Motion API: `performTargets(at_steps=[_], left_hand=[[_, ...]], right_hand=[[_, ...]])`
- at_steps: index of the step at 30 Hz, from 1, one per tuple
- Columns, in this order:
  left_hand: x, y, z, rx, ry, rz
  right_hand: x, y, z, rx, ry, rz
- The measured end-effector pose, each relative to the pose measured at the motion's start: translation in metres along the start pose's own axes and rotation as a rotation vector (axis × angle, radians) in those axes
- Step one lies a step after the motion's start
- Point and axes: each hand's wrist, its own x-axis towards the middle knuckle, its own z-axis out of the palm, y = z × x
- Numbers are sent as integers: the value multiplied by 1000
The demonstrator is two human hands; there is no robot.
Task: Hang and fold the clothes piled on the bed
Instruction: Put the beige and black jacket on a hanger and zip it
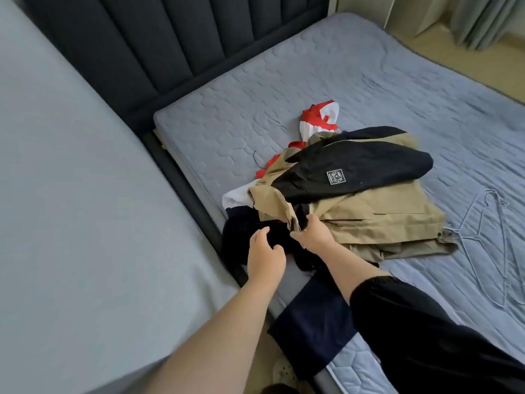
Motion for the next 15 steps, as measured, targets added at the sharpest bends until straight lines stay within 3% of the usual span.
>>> performTargets(at_steps=[5,10,15], left_hand=[[12,-9,4,-42,15,-33],[8,-5,4,-12,10,-22],[-19,15,-8,72,-12,108]], right_hand=[[14,-8,7,-101,-5,-2],[-8,-14,-14,389,-45,-54],[-65,-10,-75,555,-28,-78]])
